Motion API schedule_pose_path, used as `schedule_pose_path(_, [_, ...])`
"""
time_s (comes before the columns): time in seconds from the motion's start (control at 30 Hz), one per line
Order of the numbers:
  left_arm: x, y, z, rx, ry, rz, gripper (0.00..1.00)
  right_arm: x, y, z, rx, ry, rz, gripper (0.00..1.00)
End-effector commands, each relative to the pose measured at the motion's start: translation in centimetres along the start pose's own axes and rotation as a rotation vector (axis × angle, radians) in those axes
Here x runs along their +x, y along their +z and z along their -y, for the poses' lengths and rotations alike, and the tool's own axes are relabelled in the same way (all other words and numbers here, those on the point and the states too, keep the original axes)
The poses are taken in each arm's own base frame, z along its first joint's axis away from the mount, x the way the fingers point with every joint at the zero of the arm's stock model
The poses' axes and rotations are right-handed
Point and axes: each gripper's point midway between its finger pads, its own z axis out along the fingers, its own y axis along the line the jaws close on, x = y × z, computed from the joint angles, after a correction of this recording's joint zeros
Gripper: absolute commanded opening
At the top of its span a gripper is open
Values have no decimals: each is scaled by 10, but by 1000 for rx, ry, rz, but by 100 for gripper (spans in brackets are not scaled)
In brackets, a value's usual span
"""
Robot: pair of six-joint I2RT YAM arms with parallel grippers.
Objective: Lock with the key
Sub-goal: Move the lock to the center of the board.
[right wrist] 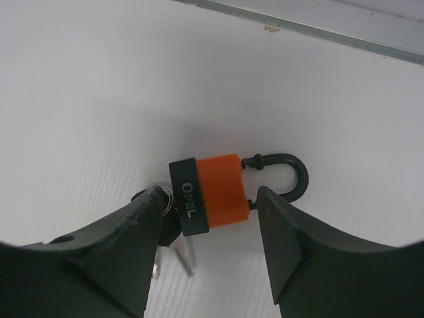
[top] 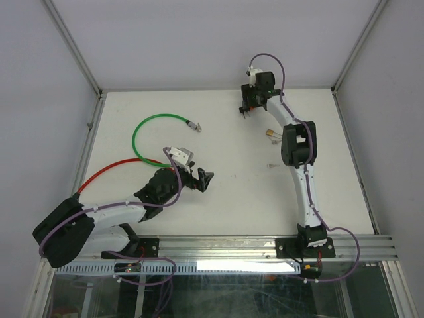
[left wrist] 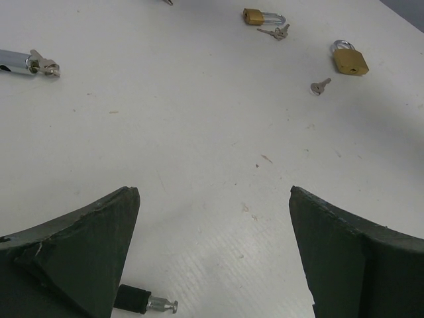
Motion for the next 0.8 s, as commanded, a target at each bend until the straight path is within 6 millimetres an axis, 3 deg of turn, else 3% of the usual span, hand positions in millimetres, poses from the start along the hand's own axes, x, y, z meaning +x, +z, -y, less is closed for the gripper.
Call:
schedule_pose_path(0.0, [-18,6,0,2,18,64,99,-35,-3,9,36,4,102,60])
schedule_pose_path(0.43, [-17,6,-1,-1,23,62,99,-16,7,2,-21,-34,55,50])
schedule_pose_path(0.77, [-19,5,2,17,20,61,99,-6,-5,-13,-101,-36,6,33])
